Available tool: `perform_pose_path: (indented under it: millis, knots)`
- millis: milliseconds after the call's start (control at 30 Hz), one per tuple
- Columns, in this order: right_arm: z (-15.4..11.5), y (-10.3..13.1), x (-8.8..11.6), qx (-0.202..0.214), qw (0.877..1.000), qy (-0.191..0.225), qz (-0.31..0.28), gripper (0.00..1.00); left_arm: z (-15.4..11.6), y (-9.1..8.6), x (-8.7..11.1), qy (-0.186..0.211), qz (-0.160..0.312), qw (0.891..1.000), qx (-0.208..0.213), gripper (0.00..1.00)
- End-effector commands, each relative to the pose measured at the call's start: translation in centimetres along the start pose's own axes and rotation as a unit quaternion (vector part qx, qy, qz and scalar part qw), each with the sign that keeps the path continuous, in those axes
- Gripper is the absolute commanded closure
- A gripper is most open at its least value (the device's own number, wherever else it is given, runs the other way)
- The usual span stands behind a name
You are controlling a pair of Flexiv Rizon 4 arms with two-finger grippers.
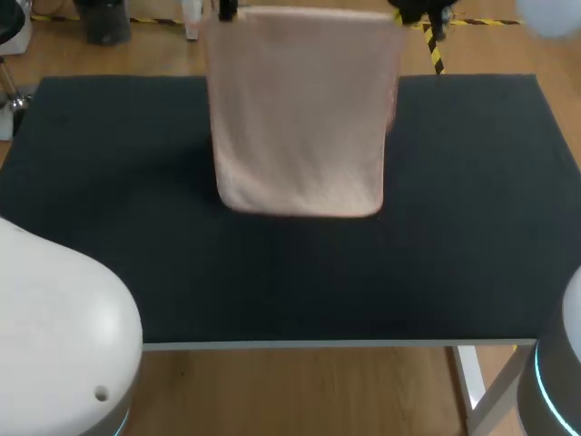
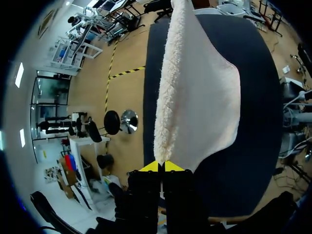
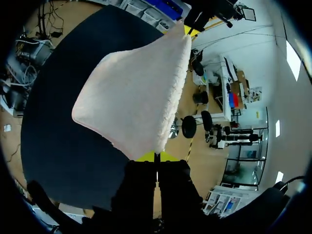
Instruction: Fold the towel
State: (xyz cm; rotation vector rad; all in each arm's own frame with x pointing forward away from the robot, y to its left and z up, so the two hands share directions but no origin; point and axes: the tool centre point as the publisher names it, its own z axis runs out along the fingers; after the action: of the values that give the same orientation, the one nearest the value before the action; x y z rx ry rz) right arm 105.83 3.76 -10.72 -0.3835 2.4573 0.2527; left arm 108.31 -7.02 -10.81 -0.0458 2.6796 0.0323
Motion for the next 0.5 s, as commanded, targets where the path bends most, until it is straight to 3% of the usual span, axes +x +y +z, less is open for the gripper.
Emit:
perform_pose_path:
  millis: [33,267,500]
  knots:
    - [-2.5,0.8,-2.5,0.002,1.0,-0.017,-0.012,1.0,-5.9,0.9,-1.2,-0.026,0.0,1.0,-0.007,1.0]
    - [-3.4,1.8,-6.0,0.006,0.996,-0.065,-0.055,1.0,-7.5,2.2,-4.5,-0.07,-0.023,0.997,-0.02,1.0]
    - [-2.4,2.6,-7.0,-0.007,0.992,-0.085,-0.094,1.0,-7.1,2.5,-5.1,-0.094,-0.032,0.995,-0.021,1.0]
